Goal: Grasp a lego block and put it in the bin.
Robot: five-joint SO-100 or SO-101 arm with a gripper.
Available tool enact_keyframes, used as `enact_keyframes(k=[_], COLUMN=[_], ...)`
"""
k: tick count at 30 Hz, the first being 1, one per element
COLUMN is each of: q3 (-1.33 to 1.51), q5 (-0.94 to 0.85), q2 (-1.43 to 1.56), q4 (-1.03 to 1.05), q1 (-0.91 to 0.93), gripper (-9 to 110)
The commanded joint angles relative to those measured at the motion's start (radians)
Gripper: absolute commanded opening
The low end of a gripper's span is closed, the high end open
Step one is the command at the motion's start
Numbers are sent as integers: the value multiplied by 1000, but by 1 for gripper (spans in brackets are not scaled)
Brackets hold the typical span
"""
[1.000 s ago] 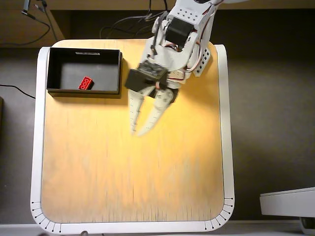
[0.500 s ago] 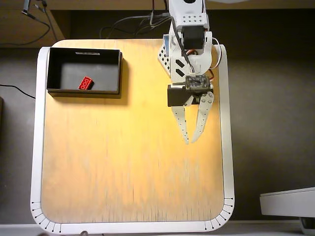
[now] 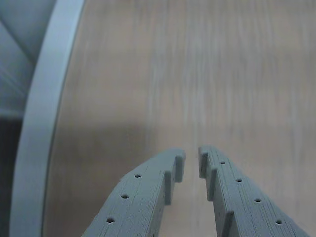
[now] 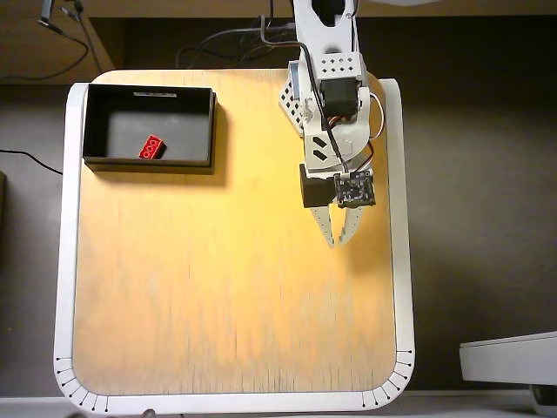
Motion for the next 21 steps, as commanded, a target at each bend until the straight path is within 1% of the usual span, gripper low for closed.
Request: enact_keyframes(k=[1,9,17,21], q3=[18,112,276,276], q5=[2,-21,-26,-29], q2=[74,98,98,98], q4=[80,106,110,212], q1=[-18,-14,-9,-17], gripper=[0,0,0,0])
